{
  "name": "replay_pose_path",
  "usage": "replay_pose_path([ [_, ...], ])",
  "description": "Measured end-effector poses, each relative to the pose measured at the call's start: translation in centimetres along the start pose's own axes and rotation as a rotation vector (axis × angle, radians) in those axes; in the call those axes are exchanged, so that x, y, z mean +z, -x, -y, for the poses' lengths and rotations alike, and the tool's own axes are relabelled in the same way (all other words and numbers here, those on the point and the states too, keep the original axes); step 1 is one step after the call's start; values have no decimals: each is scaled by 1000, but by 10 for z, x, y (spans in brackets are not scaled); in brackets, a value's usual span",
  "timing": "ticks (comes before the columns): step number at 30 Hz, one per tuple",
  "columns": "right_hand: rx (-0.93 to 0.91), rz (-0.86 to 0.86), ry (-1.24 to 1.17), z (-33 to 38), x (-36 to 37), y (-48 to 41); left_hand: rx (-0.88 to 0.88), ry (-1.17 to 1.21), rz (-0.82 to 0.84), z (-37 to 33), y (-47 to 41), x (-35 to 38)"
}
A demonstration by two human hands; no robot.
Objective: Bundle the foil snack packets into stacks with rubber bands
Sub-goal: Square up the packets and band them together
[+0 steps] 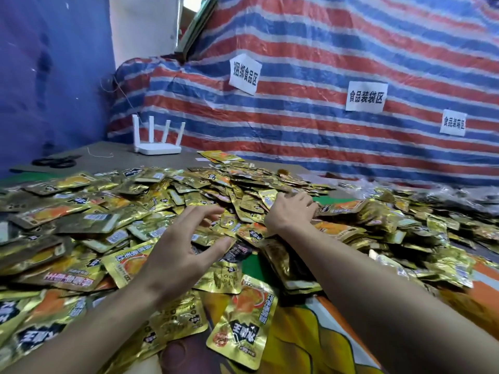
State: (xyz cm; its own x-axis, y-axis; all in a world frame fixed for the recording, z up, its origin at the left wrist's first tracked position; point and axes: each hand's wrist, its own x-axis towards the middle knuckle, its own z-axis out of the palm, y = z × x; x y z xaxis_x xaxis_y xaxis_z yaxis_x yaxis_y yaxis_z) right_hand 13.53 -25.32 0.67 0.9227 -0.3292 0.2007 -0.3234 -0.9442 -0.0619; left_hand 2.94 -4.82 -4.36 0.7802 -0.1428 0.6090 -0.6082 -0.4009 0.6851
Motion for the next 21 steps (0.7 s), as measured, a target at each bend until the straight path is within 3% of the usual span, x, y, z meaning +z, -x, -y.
replay_pose_path([
  [5, -79, 7, 67, 7, 2, 16, -8, -31, 5, -3, -1, -2],
  [11, -360, -136, -165, 24, 0, 46, -44, -251, -44, 1, -8, -15],
  [15, -589, -44, -344, 40, 1, 60, -226, -451, -64, 7, -14, -37],
  [21, -550, 240, -349, 71, 17, 57, -637, -866, 61, 27, -29, -75],
])
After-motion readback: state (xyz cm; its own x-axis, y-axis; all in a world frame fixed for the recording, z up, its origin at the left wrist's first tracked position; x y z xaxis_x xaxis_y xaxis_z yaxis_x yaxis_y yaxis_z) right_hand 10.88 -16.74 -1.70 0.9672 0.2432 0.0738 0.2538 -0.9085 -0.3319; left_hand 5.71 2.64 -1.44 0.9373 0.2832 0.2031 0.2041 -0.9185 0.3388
